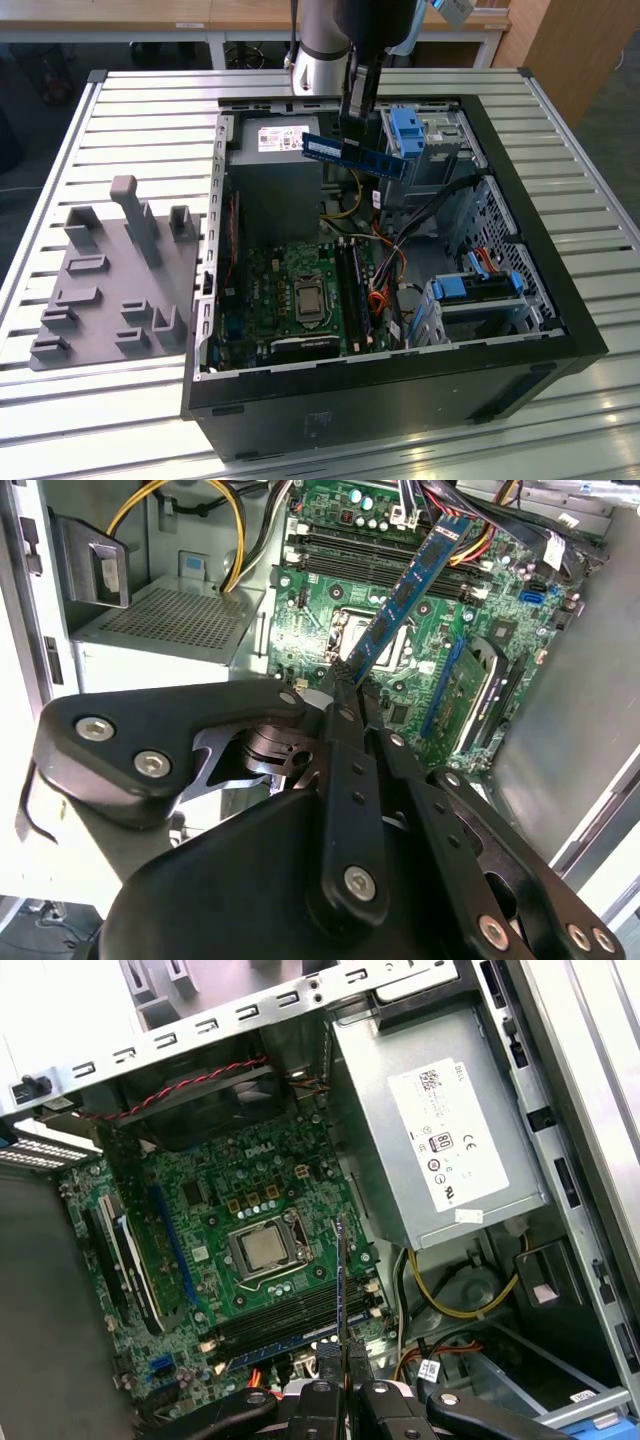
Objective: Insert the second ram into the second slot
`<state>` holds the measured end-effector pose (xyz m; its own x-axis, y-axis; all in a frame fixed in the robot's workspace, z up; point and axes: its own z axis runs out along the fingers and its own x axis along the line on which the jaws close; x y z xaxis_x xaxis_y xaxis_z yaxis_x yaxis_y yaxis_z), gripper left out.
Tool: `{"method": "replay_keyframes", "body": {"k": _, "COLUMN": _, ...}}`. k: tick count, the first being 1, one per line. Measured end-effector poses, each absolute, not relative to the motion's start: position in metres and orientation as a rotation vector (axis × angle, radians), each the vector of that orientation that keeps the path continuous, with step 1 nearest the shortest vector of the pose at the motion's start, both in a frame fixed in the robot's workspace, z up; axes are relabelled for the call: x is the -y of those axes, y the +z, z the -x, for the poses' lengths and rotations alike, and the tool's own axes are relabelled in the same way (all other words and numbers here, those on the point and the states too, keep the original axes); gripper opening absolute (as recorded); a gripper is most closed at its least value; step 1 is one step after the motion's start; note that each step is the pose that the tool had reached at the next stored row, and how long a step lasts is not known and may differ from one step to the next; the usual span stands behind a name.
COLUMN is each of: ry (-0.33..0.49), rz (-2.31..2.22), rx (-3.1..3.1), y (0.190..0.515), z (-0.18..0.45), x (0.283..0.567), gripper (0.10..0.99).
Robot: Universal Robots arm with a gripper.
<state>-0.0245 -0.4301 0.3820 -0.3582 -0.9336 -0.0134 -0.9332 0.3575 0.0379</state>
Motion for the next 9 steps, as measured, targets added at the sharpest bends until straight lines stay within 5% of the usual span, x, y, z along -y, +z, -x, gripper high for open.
{"method": "replay_keyframes", "body": {"k": 9, "ry": -0.061, "rz": -1.732, "rx": 2.608, "y": 0.3821, "z": 0.0245, "x": 0.4301, "gripper": 0.137}}
